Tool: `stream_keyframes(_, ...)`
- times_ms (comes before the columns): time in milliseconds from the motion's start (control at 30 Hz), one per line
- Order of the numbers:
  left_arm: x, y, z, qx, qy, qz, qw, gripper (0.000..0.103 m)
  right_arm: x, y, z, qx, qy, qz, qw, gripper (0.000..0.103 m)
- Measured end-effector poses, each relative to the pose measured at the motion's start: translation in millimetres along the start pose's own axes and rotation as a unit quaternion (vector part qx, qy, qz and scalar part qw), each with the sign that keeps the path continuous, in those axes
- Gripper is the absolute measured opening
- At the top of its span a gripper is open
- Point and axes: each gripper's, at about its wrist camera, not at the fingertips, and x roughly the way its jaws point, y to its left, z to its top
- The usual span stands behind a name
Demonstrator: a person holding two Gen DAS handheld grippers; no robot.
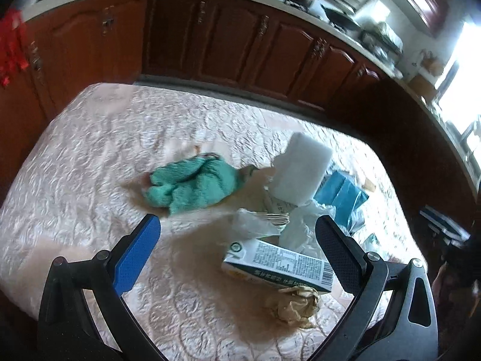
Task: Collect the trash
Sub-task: 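Grasp the small clear plastic bag with the right gripper while the left gripper grasps a crumpled wrapper, then carry both items to the white bucket and open both grippers to drop them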
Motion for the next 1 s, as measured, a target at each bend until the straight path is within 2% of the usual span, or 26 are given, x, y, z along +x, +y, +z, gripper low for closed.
stream_keyframes(167, 18, -21, 0, 0.074, 0.018, 0.013, 0.9971, 0.102, 8, -11, -1, -0.007, 0.022, -0.011, 1.0, 0.096)
stream_keyframes(367, 48, -35, 3, 0.13, 0.042, 0.019, 0.9904, 0.101, 15, -35, -21, -0.005, 0.062, -0.016, 0.998, 0.096)
stream_keyframes(433, 55, -38, 4, 0.14, 0.048, 0.015, 0.9888, 0.091, 21, -41, -30, 0.0, 0.078, -0.014, 0.997, 0.096)
stream_keyframes(500, 66, -41, 5, 0.147, 0.067, 0.01, 0.9868, 0.072, 34, -46, -39, 0.012, 0.103, -0.01, 0.995, 0.096)
stream_keyframes(533, 70, -40, 6, 0.149, 0.073, 0.009, 0.9861, 0.067, 41, -47, -42, 0.017, 0.112, -0.004, 0.994, 0.096)
stream_keyframes(600, 77, -41, 5, 0.156, 0.083, 0.008, 0.9843, 0.05, 53, -46, -45, 0.02, 0.117, 0.004, 0.993, 0.095)
stream_keyframes(667, 79, -40, 5, 0.158, 0.086, 0.007, 0.9836, 0.046, 66, -44, -46, 0.019, 0.129, 0.01, 0.991, 0.083)
stream_keyframes(733, 78, -35, 7, 0.153, 0.085, 0.0, 0.9846, 0.037, 76, -41, -48, 0.018, 0.139, 0.024, 0.99, 0.058)
stream_keyframes(767, 74, -34, 8, 0.147, 0.085, -0.002, 0.9854, 0.03, 81, -41, -49, 0.019, 0.144, 0.033, 0.989, 0.053)
stream_keyframes(800, 72, -31, 10, 0.141, 0.084, -0.004, 0.9864, 0.028, 82, -41, -50, 0.02, 0.143, 0.035, 0.989, 0.047)
stream_keyframes(933, 59, -20, 16, 0.118, 0.078, -0.016, 0.9897, 0.026, 77, -44, -49, 0.024, 0.118, 0.037, 0.992, 0.018)
stream_keyframes(1000, 49, -18, 20, 0.108, 0.073, -0.025, 0.9911, 0.026, 66, -49, -47, 0.023, 0.102, 0.045, 0.994, 0.014)
